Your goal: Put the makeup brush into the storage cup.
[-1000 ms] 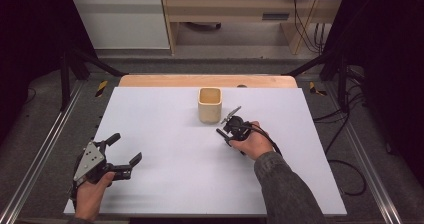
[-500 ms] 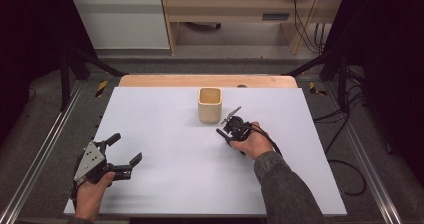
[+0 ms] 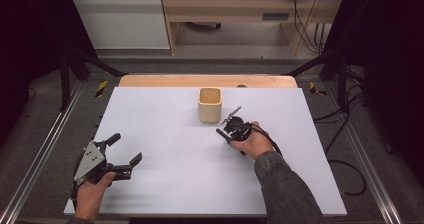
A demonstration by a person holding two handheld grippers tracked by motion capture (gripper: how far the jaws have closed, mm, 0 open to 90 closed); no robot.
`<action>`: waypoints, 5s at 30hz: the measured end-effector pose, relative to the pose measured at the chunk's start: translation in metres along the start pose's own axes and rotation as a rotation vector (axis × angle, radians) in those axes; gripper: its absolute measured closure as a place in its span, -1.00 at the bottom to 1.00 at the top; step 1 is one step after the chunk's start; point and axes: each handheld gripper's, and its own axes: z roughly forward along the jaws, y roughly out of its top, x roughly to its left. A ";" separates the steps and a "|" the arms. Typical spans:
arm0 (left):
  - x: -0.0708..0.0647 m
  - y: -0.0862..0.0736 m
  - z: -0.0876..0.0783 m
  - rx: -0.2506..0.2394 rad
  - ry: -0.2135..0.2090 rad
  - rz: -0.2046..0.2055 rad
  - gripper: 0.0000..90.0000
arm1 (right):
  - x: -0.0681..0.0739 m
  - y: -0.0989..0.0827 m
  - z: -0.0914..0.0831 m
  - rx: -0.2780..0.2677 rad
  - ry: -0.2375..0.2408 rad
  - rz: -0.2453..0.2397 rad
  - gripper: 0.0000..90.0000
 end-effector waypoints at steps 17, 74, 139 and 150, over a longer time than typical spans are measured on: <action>0.000 0.000 0.000 -0.001 0.001 0.000 -0.97 | 0.001 0.001 0.003 0.024 0.028 0.012 0.75; -0.014 0.004 0.008 0.019 -0.057 0.037 -0.97 | 0.020 -0.002 -0.051 0.000 0.072 -0.127 0.77; -0.120 0.055 0.106 0.166 -0.231 0.472 -0.74 | 0.042 0.034 -0.115 0.089 0.113 -0.293 0.77; -0.124 0.053 0.110 0.157 -0.227 0.509 -0.60 | 0.044 0.036 -0.115 0.092 0.124 -0.306 0.77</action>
